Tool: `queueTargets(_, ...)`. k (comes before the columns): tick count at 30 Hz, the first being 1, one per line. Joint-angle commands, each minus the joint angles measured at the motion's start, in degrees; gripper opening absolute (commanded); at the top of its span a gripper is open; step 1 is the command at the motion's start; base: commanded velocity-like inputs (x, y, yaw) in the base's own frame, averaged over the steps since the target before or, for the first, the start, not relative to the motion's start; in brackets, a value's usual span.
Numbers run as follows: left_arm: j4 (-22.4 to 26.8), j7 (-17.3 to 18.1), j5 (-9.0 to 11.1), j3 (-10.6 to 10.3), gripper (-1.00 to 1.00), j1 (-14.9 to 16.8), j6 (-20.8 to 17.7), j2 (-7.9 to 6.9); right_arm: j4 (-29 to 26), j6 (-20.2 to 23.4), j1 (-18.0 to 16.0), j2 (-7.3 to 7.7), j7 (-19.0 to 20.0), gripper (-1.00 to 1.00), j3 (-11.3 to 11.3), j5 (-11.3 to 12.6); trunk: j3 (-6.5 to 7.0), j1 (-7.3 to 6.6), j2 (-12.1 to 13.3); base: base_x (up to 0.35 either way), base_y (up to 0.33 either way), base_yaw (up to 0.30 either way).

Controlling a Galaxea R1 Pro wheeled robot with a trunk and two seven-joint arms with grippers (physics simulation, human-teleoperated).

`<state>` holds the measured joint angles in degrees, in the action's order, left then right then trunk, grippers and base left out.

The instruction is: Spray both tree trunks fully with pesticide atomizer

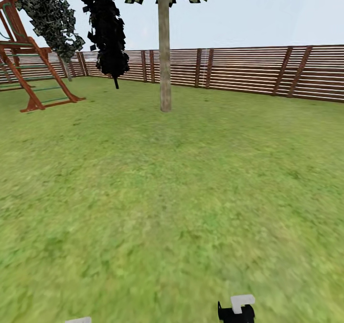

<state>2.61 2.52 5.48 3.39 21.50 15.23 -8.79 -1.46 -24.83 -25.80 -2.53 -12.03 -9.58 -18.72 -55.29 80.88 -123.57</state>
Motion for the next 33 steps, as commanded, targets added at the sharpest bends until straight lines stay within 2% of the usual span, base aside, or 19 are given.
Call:
queueTargets(1, -0.06, 0.29, 0.41, 0.3, -1.0, 0.03, 0.15, 0.0, 0.05, -0.13, -0.04, -0.02, -0.27, 1.0, -0.44, -0.61, -0.05, 0.03, -0.02, 0.338, 0.0, 0.0)
queueTargets(33, -0.06, 0.29, 0.41, 0.3, -1.0, 0.03, 0.15, 0.0, 0.05, -0.13, -0.04, 0.07, -0.27, 1.0, -0.44, -0.61, -0.05, 0.03, -0.02, 0.338, 0.0, 0.0)
